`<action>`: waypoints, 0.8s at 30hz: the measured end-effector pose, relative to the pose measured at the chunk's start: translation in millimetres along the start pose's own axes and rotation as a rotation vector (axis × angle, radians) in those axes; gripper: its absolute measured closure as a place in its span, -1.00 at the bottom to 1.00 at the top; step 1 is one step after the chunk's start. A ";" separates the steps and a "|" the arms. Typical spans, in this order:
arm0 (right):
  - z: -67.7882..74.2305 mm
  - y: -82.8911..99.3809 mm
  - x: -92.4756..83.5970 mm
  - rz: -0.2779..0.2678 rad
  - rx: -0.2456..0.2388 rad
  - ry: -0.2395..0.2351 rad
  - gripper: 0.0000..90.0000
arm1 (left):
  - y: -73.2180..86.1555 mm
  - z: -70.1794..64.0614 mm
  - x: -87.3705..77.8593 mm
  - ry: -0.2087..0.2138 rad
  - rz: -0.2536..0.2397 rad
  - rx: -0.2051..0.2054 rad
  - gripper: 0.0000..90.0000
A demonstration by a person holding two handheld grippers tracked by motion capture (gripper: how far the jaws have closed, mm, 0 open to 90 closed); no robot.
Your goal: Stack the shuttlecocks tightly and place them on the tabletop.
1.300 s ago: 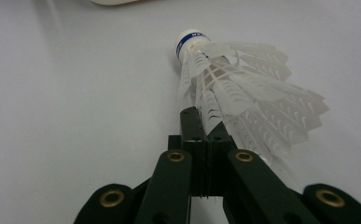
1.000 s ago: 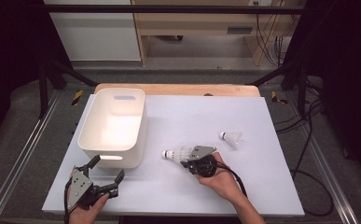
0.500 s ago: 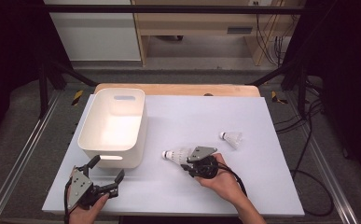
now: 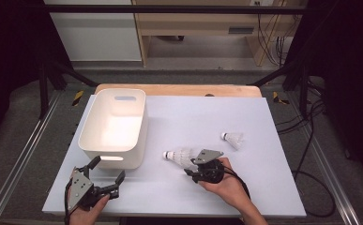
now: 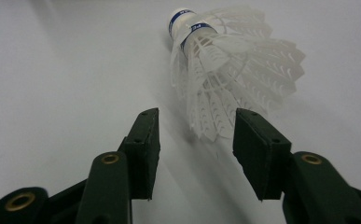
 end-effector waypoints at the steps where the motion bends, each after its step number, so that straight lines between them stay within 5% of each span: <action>1: -0.3 1.3 -1.2 0.002 0.003 0.002 0.09 | 0.1 0.3 -0.1 -0.001 0.000 -0.001 -0.92; 8: -2.4 11.6 -11.3 -0.009 0.042 0.018 -0.11 | 1.5 3.7 -1.2 -0.012 -0.001 -0.016 -0.93; 14: -5.0 25.3 -24.3 -0.008 0.072 0.024 -0.49 | 1.2 1.9 -0.9 -0.011 -0.001 -0.012 -0.94; 24: -24.1 44.6 -45.6 -0.034 0.134 0.073 -0.85 | 0.7 0.2 -0.7 0.000 -0.002 -0.014 -0.95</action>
Point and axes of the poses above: each handheld gripper's, and its own axes: x roughly forward along the jaws, y roughly out of its underside, z roughly to its left, the point moved 5 cm from there along x, roughly forward along the jaws, and after that the axes turned 13 degrees about z, right-handed, at the moved point
